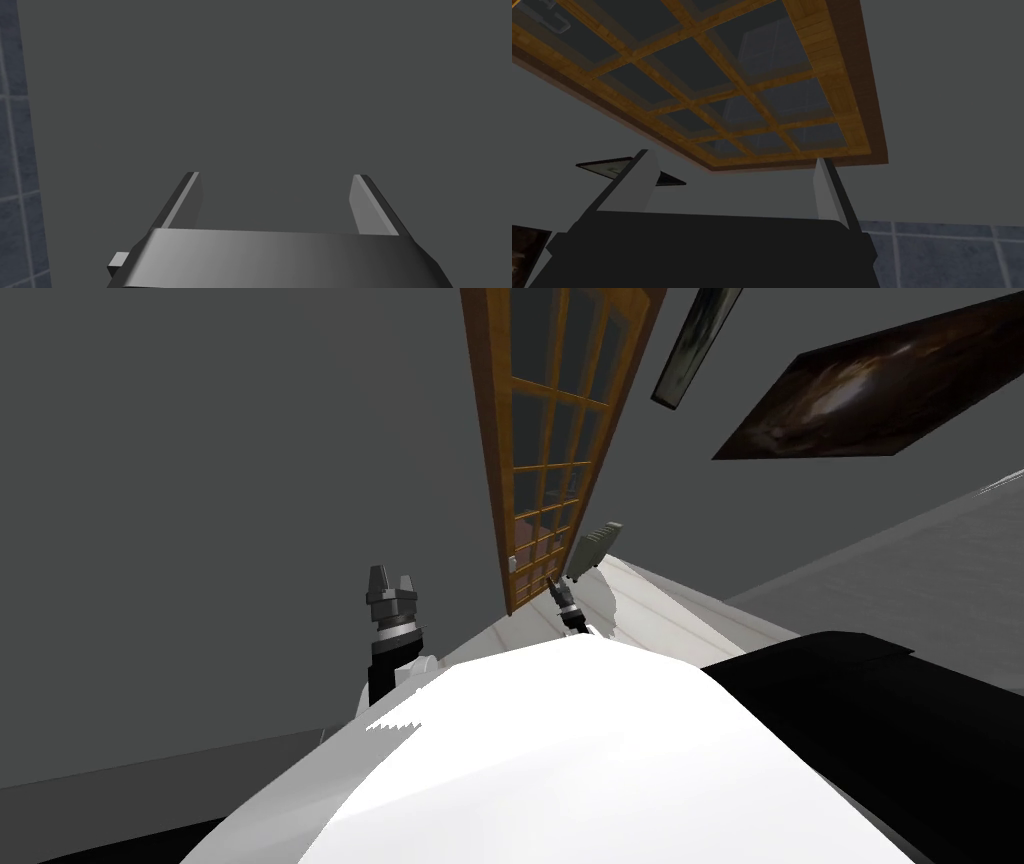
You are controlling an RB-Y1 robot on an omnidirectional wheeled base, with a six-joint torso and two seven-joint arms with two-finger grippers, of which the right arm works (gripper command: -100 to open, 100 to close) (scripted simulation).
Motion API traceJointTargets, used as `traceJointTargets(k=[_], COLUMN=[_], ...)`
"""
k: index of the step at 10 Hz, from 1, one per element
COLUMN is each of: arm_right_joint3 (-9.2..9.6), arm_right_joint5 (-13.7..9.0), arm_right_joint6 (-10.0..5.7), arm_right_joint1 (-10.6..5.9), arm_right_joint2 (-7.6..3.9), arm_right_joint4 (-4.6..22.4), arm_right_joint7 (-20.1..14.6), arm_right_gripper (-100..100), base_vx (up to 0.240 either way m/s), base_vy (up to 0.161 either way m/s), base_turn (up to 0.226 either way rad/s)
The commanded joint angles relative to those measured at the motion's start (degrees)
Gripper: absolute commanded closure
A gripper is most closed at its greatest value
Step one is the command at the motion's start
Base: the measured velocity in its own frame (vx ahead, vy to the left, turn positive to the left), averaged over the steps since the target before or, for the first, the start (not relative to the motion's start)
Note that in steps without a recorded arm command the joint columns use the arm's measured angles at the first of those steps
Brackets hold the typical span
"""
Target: Pull the door open
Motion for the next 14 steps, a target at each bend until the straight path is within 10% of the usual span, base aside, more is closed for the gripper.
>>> traceJointTargets(k=[1, 14], arm_right_joint3=[0.16, 1.13], arm_right_joint5=[0.19, 1.13], arm_right_joint6=[-0.61, -4.36], arm_right_joint1=[-1.33, -6.37], arm_right_joint2=[-0.60, -3.45], arm_right_joint4=[2.86, 20.38], arm_right_joint7=[2.47, 14.15], arm_right_gripper=[-100, -100], base_vx=[0.080, 0.063], base_vy=[-0.013, -0.012], base_turn=[0.178, 0.092])
